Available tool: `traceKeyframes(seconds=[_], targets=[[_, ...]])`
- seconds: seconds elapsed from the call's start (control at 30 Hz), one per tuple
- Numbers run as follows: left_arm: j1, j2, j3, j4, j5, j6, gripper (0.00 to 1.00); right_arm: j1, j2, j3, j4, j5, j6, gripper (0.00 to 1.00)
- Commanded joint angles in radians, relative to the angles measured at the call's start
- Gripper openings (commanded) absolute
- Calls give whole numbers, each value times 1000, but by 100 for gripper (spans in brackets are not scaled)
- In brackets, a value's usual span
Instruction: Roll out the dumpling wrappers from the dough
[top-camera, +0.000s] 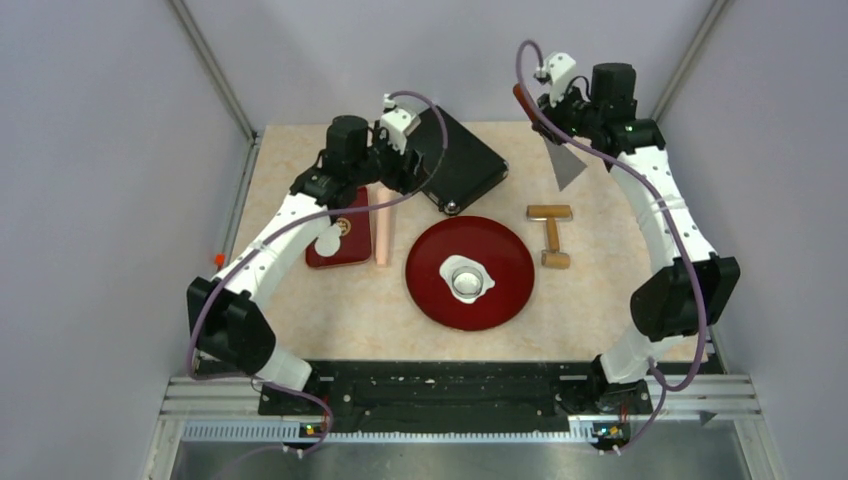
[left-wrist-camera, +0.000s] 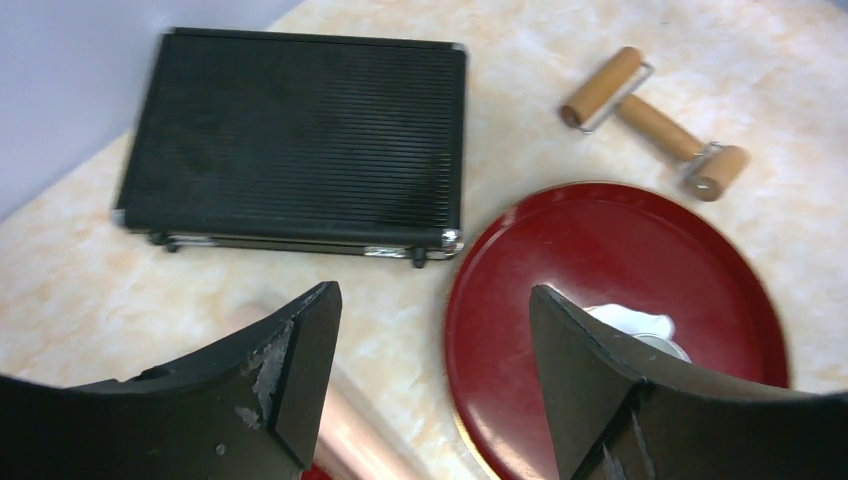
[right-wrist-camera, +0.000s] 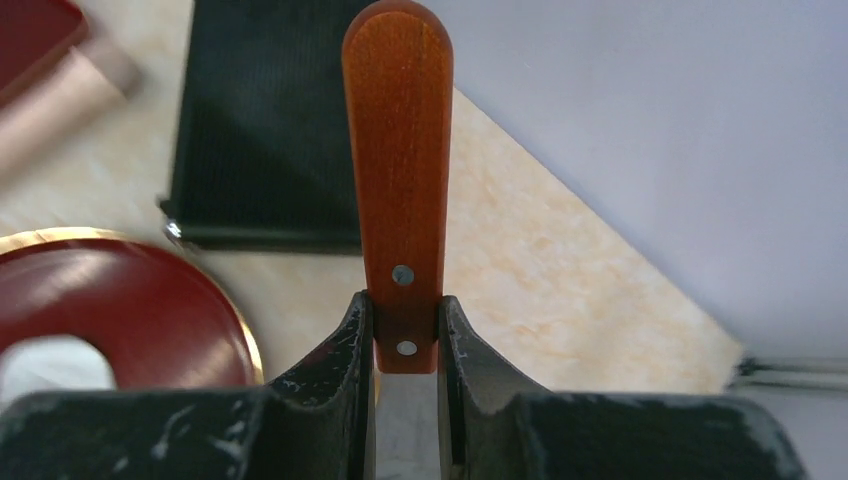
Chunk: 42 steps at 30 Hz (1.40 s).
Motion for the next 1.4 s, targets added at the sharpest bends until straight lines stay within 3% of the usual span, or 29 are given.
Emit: traceKeyframes(seconds=[0.0, 0.17, 0.3, 0.73, 0.9, 0.97, 1.03, 1.07, 1.13, 1.17, 1.3, 1.37], targets=[[-29, 73, 89, -102, 151, -126, 74, 5, -60, -127, 301, -27, 608, 0], [-68, 121, 139, -134, 235, -201, 76, 7, -77, -272, 413, -67, 1005, 0], [-121, 153, 162, -161, 208, -206, 77, 17, -95, -348, 487, -81, 1148, 0], [-232, 283, 189, -179, 185, -205, 78, 109, -111, -464, 555, -89, 1238, 0], [-233, 306, 180, -171, 194, -203, 72, 110, -121, -463, 553, -119, 1262, 0], [-236, 314, 182, -170, 202, -204, 66, 112, -125, -463, 553, -132, 1276, 0], [-239, 321, 182, -169, 203, -203, 53, 115, -129, -462, 553, -138, 1279, 0], [-240, 324, 182, -169, 203, -203, 40, 116, -130, -463, 551, -142, 1279, 0], [-239, 329, 184, -170, 201, -201, 5, 117, -134, -471, 558, -151, 1285, 0], [-239, 331, 187, -173, 199, -201, 0, 117, -136, -477, 561, -156, 1287, 0], [-237, 318, 191, -209, 210, -119, 0, 115, -149, -480, 585, -226, 1212, 0], [-227, 278, 180, -248, 232, -26, 0, 112, -152, -438, 537, -322, 1021, 31]])
